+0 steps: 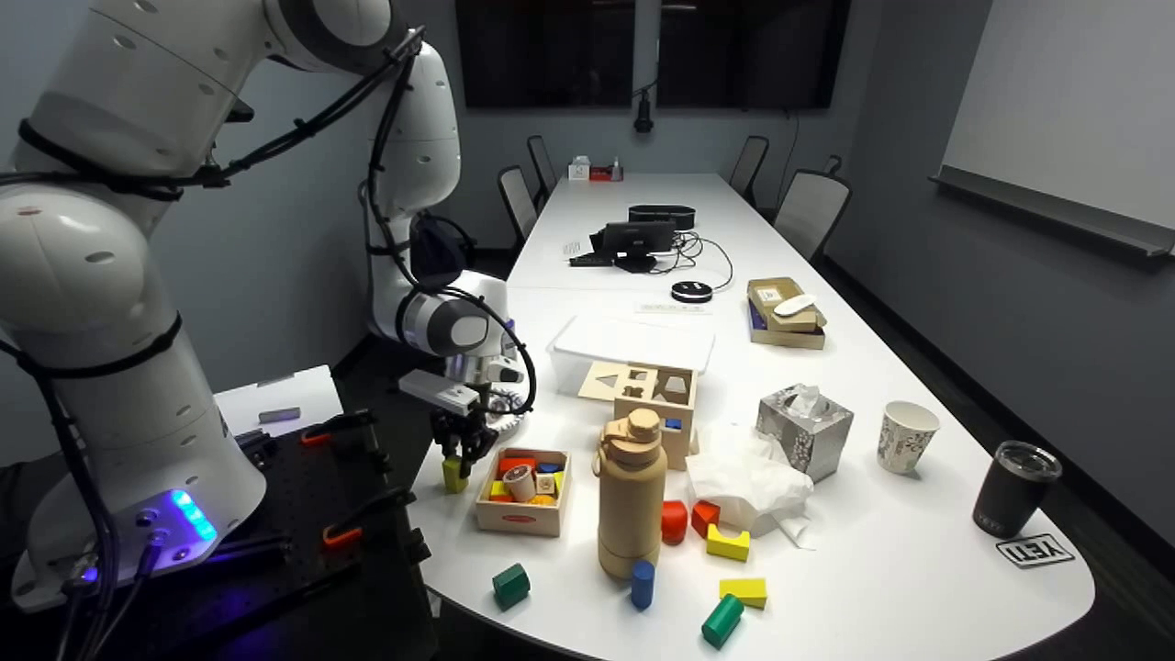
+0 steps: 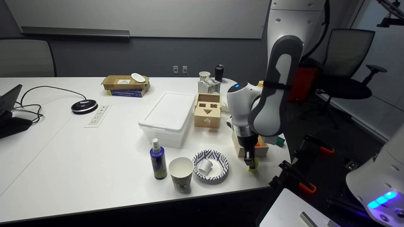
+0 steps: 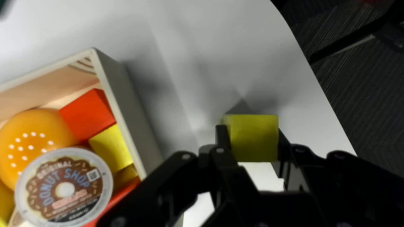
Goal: Pick up the yellow block and put it in the box
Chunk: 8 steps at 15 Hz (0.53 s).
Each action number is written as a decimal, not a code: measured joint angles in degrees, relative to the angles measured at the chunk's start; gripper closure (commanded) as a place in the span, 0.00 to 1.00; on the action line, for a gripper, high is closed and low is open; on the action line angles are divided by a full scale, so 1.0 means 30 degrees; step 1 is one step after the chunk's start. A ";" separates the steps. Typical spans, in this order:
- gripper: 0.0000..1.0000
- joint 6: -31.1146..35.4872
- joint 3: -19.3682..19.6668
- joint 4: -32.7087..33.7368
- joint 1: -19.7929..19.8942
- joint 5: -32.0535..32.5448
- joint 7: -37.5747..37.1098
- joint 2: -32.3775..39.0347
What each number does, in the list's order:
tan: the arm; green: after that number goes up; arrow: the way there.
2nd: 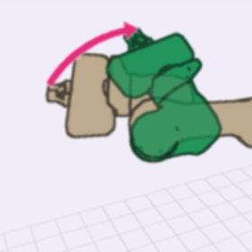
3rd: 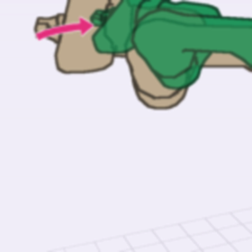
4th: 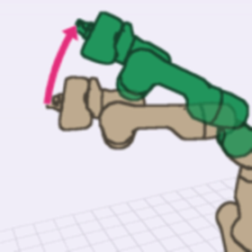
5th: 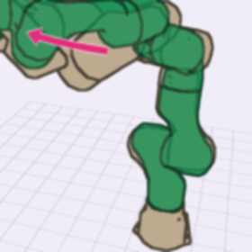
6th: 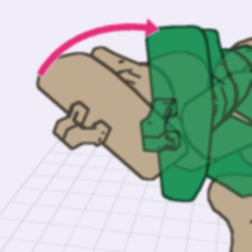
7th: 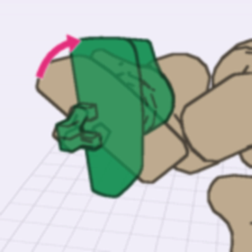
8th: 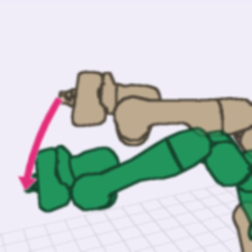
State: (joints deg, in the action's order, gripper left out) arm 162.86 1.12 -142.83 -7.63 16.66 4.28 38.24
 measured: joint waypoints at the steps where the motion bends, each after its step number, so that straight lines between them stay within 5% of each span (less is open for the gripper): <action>1: 0.92 0.0129 0.0076 0.0010 -0.0060 0.0000 -0.0008 0.0000; 8: 0.92 -0.0394 -0.0288 0.0048 -0.0389 -0.0929 -0.0115 -0.0773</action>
State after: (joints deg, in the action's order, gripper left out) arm 161.68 0.25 -142.69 -8.80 13.87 3.94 35.92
